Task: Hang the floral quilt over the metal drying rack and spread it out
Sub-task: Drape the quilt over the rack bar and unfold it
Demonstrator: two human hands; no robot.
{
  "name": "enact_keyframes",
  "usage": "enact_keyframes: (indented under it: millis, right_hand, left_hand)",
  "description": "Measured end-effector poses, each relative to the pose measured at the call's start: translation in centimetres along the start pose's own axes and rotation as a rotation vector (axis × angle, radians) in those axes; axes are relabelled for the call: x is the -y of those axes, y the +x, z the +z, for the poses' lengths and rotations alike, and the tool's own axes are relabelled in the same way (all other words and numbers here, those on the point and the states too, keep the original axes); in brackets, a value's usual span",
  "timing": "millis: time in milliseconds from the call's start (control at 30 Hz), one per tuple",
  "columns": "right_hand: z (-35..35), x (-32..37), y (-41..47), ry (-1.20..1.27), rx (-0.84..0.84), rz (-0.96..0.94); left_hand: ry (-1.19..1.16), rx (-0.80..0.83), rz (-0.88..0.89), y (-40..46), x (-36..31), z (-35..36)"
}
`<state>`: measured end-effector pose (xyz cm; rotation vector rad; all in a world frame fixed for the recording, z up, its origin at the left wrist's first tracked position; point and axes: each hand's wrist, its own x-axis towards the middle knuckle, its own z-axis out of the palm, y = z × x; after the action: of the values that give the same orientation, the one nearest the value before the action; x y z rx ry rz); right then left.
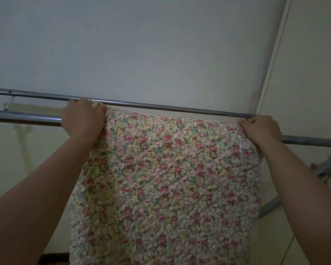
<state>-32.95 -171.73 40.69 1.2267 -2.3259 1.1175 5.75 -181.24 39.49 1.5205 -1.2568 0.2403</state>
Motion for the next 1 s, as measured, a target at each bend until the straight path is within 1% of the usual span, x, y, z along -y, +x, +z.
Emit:
enact_keyframes:
  millis: [67,133,300,367,433,467,533,600,667,733,833,933,1000]
  right_hand:
    - [0.9,-0.7,-0.7,-0.013,-0.107,-0.034]
    - [1.5,-1.2,-1.2,-0.026,-0.211,-0.064]
    - [2.0,-1.3,-1.9,-0.112,-0.249,-0.079]
    - [2.1,-1.4,-2.2,-0.121,-0.293,-0.095]
    - [2.4,-1.5,-2.6,-0.108,-0.343,-0.137]
    - [2.6,-1.6,-2.9,-0.105,-0.356,-0.16]
    - [3.1,-1.8,-3.5,-0.102,-0.372,-0.209]
    - [3.6,-1.7,-4.5,-0.079,-0.375,-0.272]
    - [4.1,-1.3,-5.5,-0.05,-0.349,-0.32]
    - [4.3,-0.8,-6.2,-0.046,-0.299,-0.332]
    - [4.5,-0.4,-6.7,-0.073,-0.199,-0.344]
    - [4.6,-0.5,-6.6,-0.119,-0.169,-0.355]
    - [4.6,-0.5,-6.7,-0.136,-0.166,-0.346]
  left_hand:
    - [0.014,-0.031,-0.012,-0.5,0.6,-0.2]
    - [0.0,-0.021,-0.03,-0.9,1.2,-0.4]
    - [-0.048,-0.011,-0.051,-2.1,1.8,-0.5]
    - [-0.156,-0.034,-0.097,-2.9,2.5,-0.4]
    - [-0.314,-0.043,-0.145,-4.3,3.6,-0.2]
    - [-0.395,-0.022,-0.166,-5.1,4.2,0.0]
    - [-0.557,0.111,-0.239,-6.8,5.5,0.2]
    - [-0.663,0.268,-0.321,-8.0,6.6,0.3]
    - [-0.7,0.353,-0.363,-8.5,7.3,0.1]
    - [-0.708,0.388,-0.373,-8.4,7.5,0.0]
    - [-0.681,0.399,-0.373,-8.1,7.6,-0.3]
    - [-0.676,0.408,-0.404,-8.3,7.7,-0.6]
    - [-0.735,0.51,-0.463,-8.4,8.0,-0.9]
